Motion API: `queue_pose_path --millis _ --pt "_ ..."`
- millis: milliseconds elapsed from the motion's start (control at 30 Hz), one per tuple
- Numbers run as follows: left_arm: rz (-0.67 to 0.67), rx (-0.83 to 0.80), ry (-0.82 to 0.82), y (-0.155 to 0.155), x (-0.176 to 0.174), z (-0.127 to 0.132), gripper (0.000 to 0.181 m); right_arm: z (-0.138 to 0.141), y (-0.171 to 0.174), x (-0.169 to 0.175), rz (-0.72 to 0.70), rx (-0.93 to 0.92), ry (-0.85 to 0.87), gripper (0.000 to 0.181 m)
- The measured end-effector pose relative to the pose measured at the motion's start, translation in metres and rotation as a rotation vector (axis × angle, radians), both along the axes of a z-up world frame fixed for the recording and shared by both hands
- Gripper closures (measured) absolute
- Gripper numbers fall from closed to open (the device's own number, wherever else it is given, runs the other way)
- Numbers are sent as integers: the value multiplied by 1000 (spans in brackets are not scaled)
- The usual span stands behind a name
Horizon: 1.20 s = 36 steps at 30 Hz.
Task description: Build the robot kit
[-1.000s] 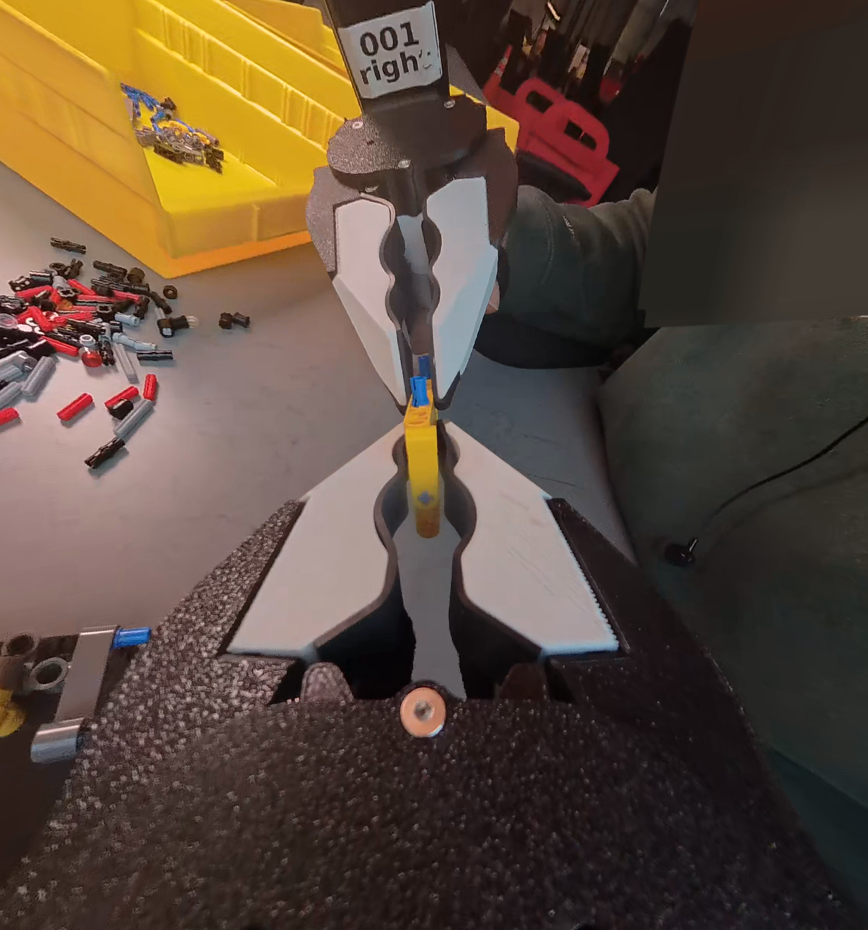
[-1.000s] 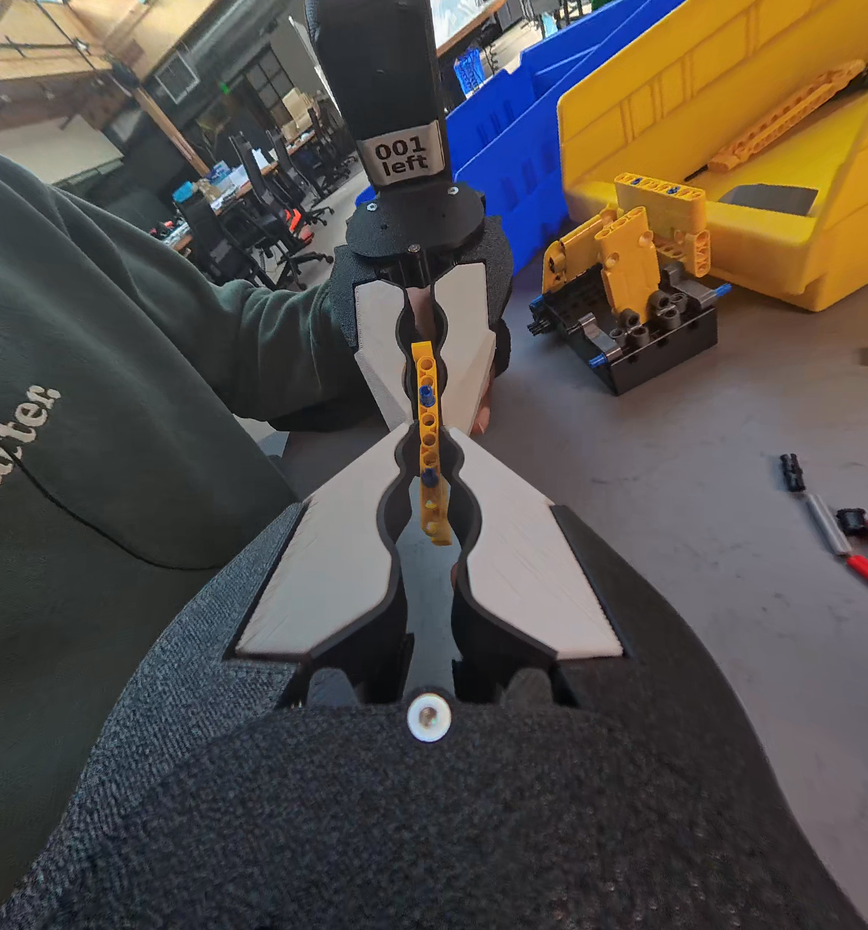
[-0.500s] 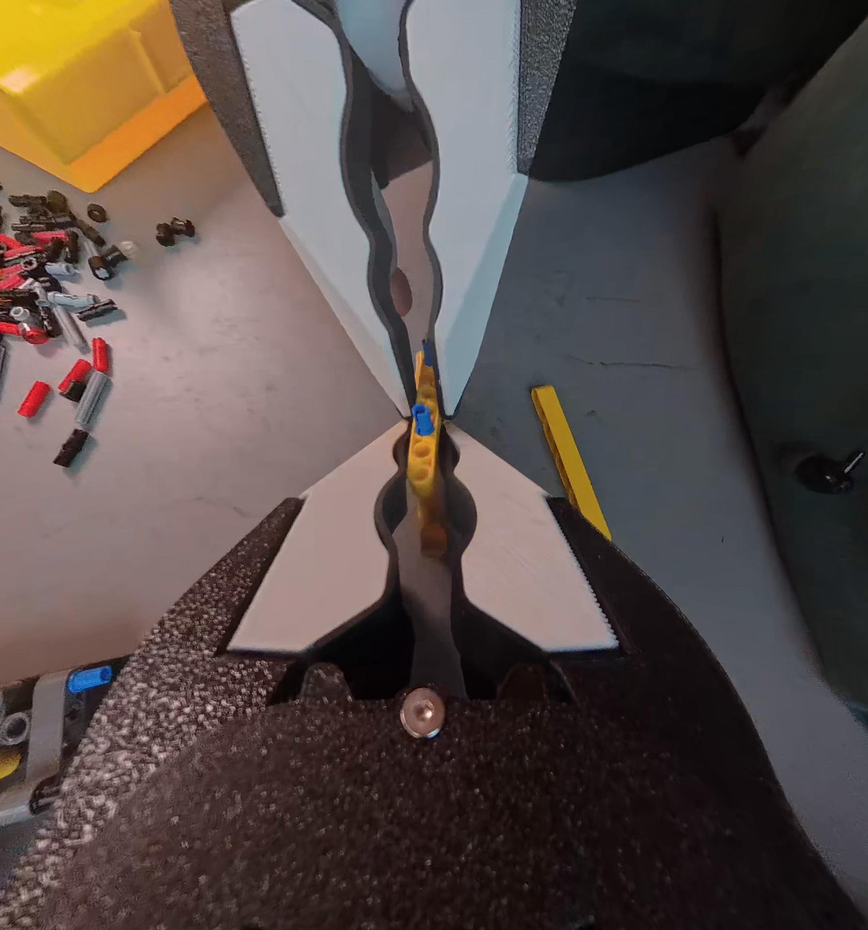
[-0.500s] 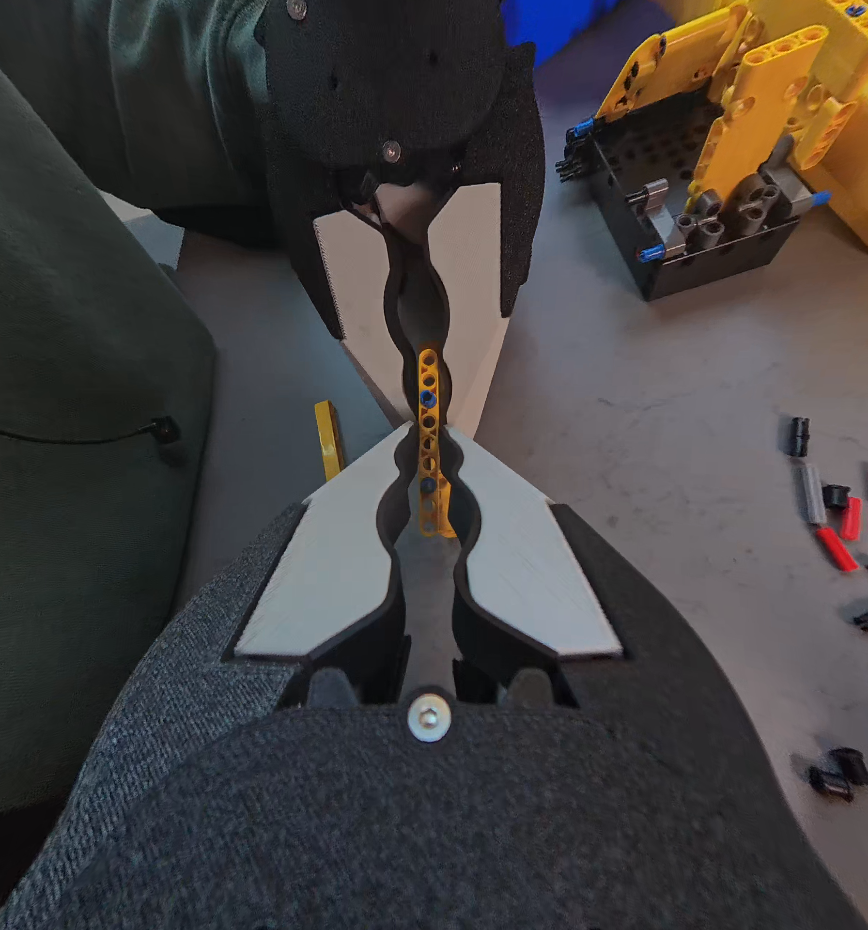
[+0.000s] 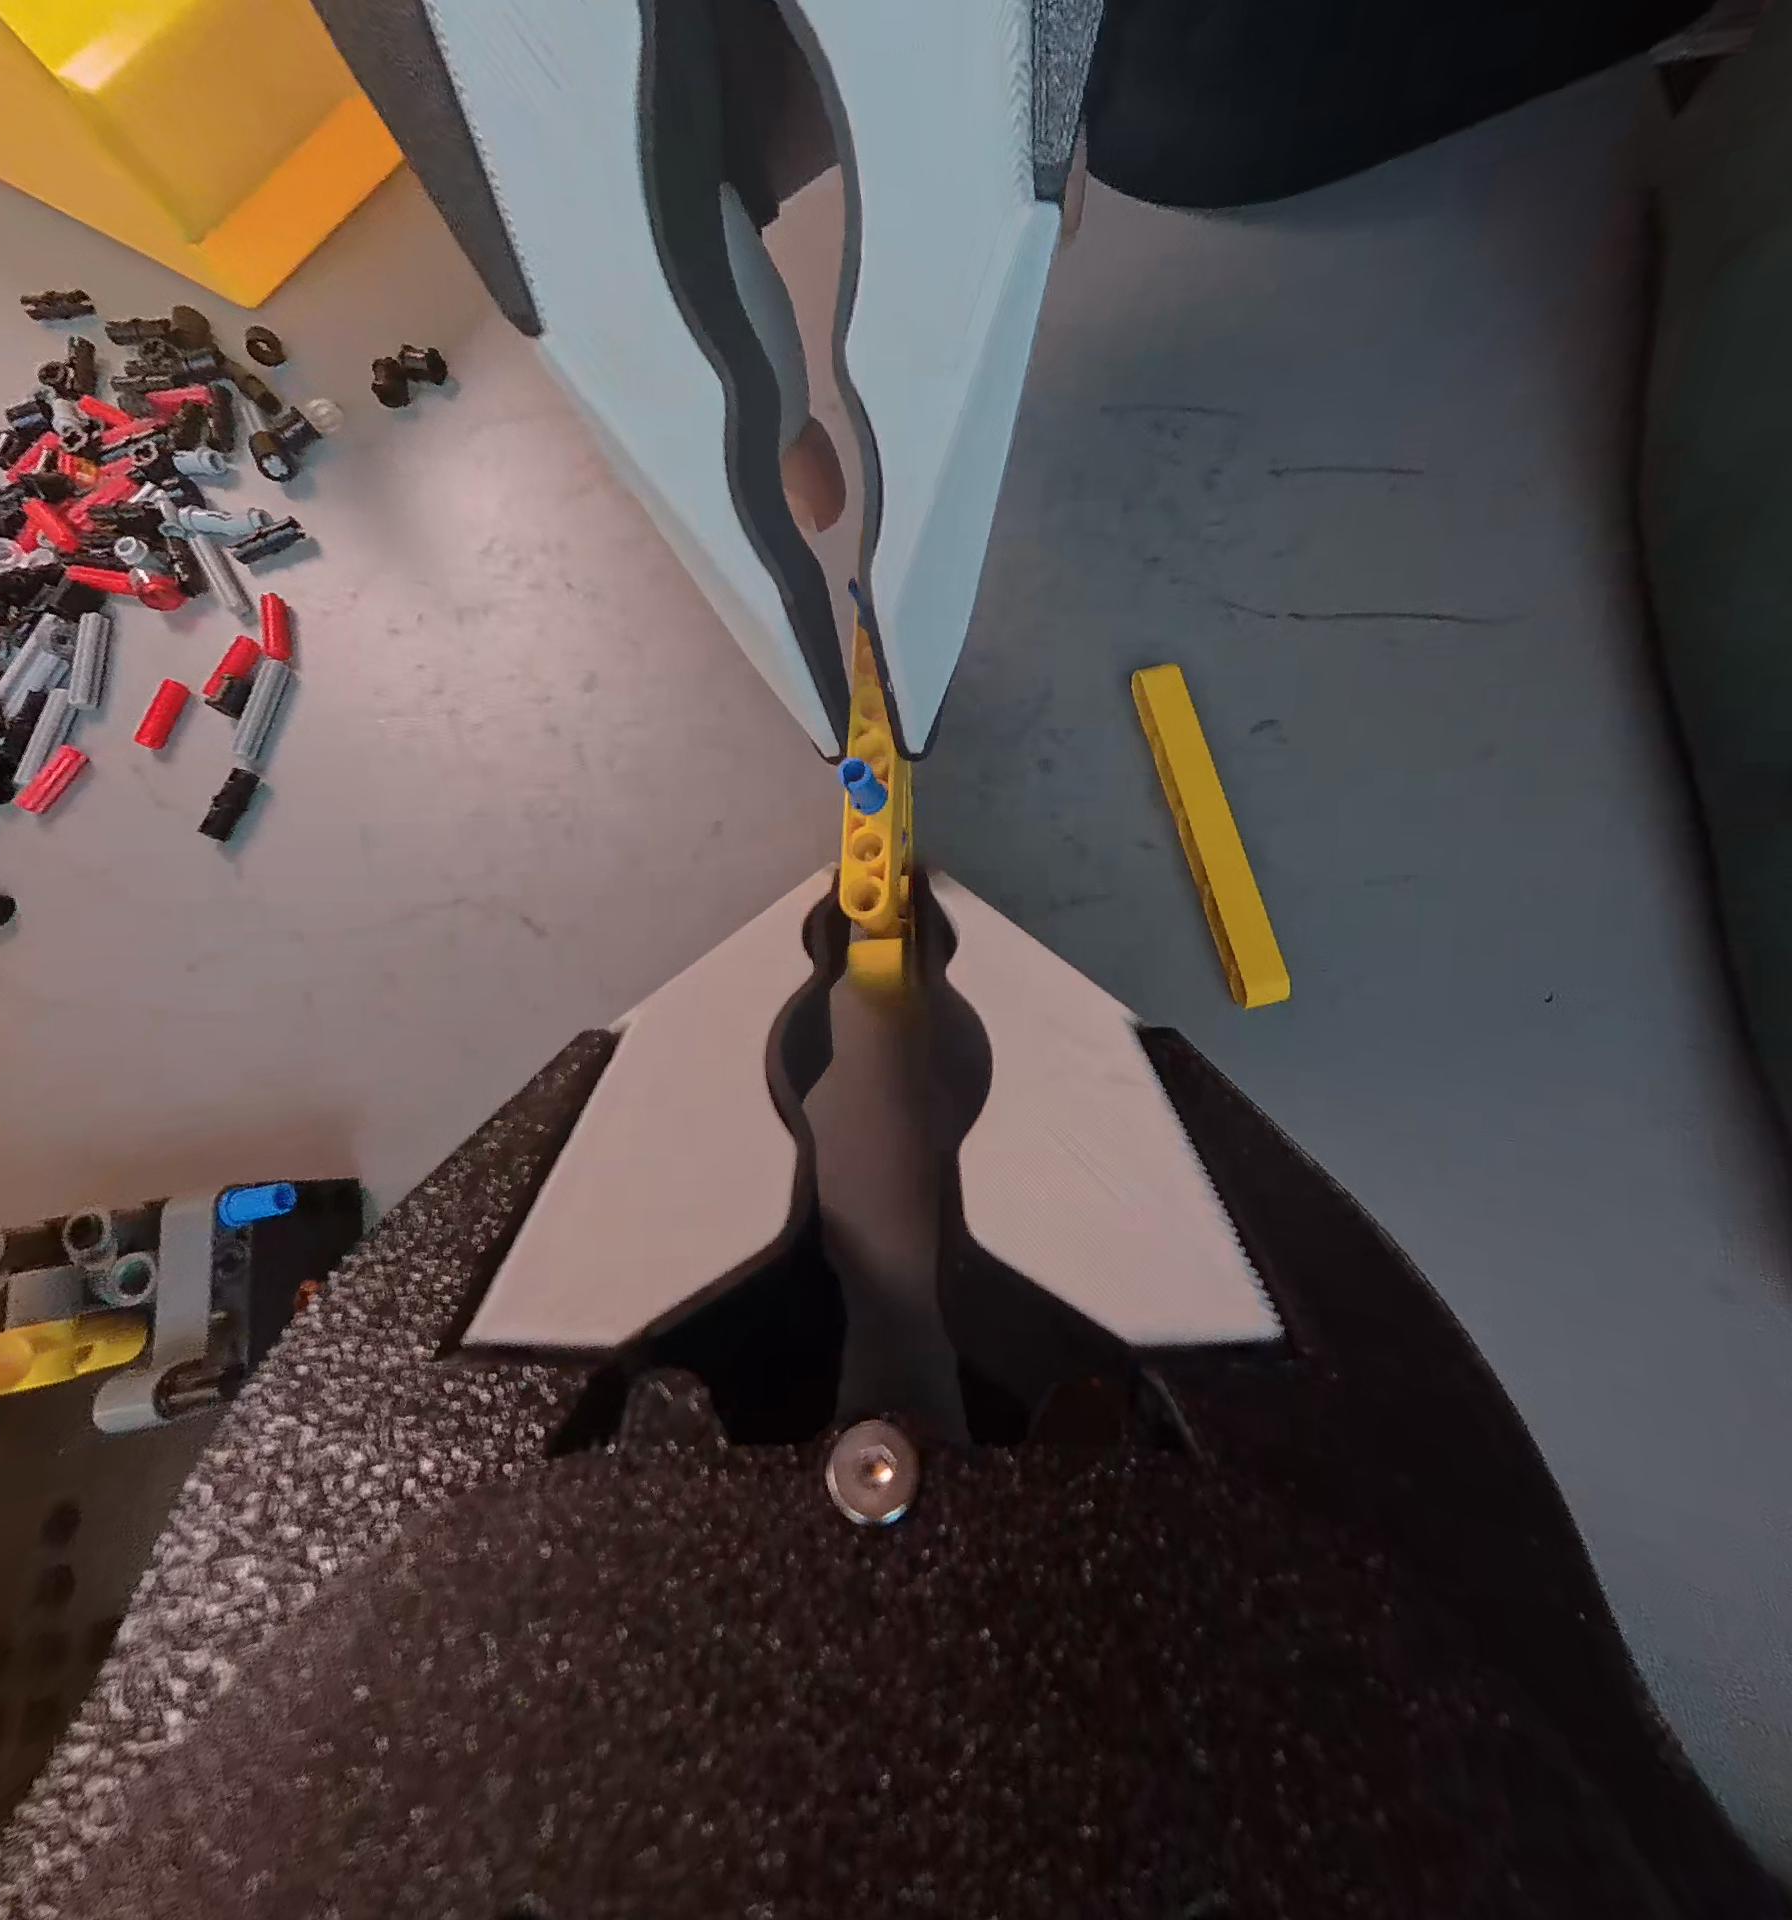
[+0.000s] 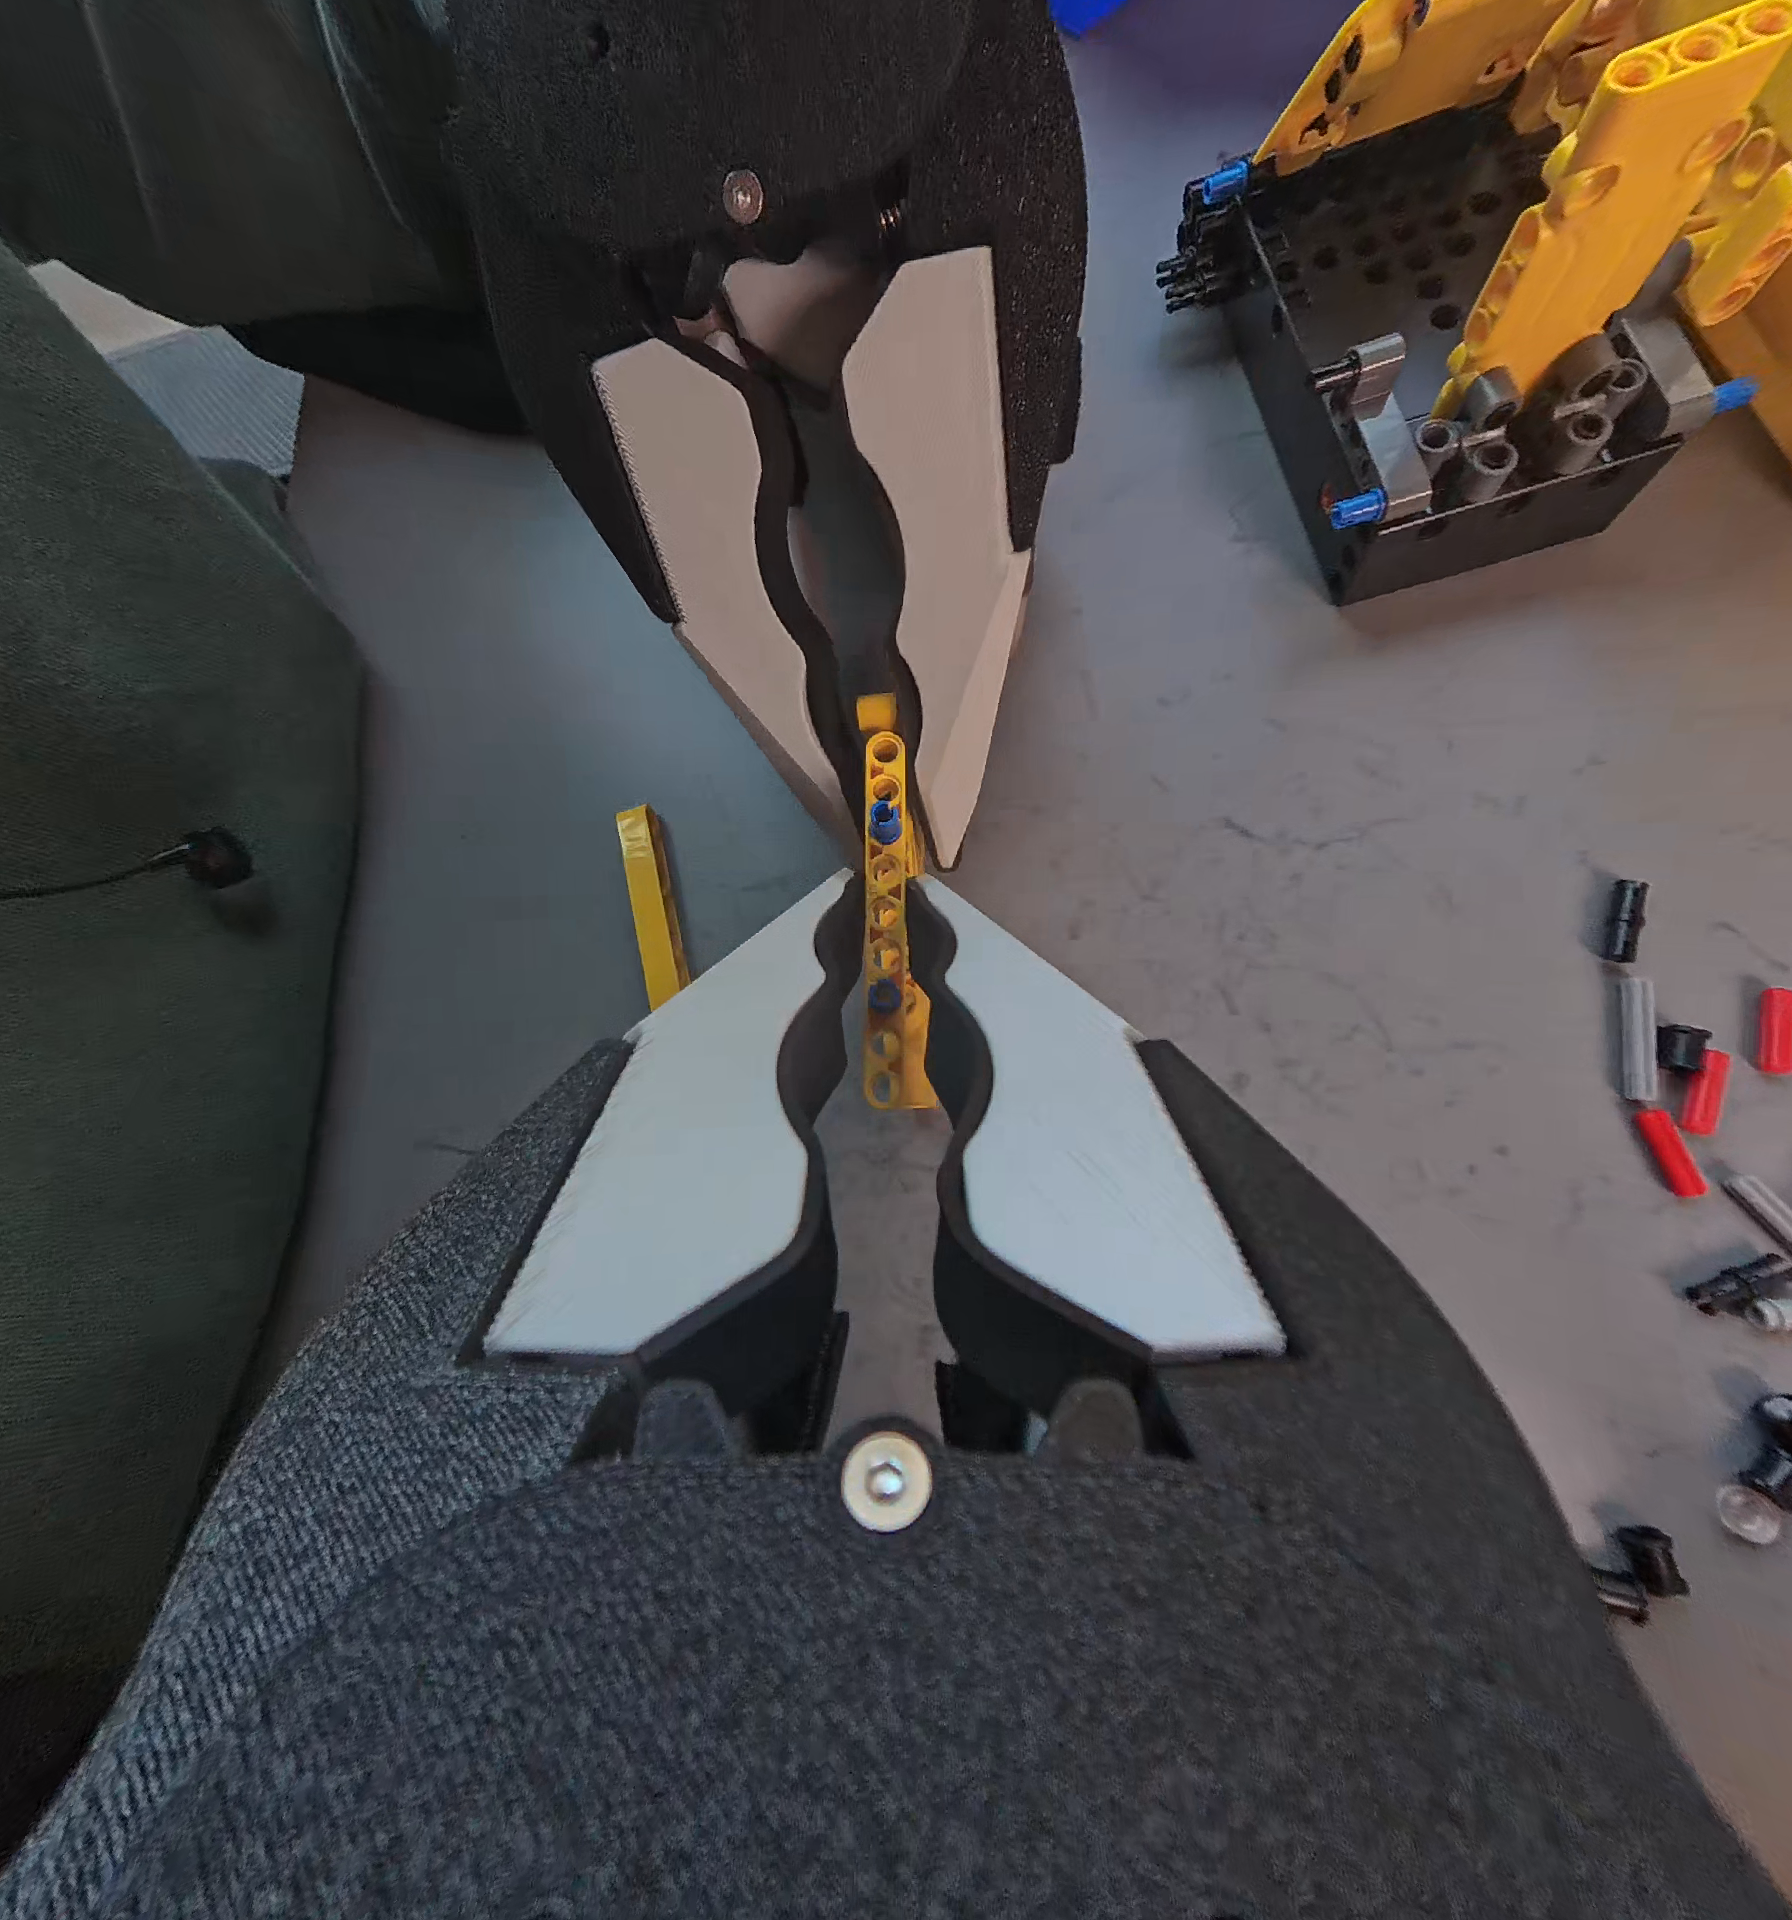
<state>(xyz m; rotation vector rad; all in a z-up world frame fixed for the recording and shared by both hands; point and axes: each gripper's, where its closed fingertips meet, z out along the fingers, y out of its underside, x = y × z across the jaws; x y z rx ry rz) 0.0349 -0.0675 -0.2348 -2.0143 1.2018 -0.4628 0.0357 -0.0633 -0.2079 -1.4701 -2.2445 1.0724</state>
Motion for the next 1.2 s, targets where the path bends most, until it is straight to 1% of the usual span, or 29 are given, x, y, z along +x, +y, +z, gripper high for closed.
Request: queue_pose_path --millis 233,333,600,833,900,1033,1200 --pt "2 16 -37 0 -1 12 163 0 3 0 -25 36 24 174" --pt "17 30 -60 1 -2 19 164 0 2 0 -15 42 27 174" --pt "16 69 -53 1 -2 28 174 0 2 0 28 76 11 174" --pt "23 51 -52 0 -4 28 175 -1 2 -1 37 70 0 174" --pt "29 52 -48 0 -5 28 175 -2 5 5 59 108 -10 168" --pt "36 44 -57 1 -5 28 175 5 13 15 82 151 10 159" --pt "41 46 -59 2 -5 29 175 3 20 24 103 206 6 158"
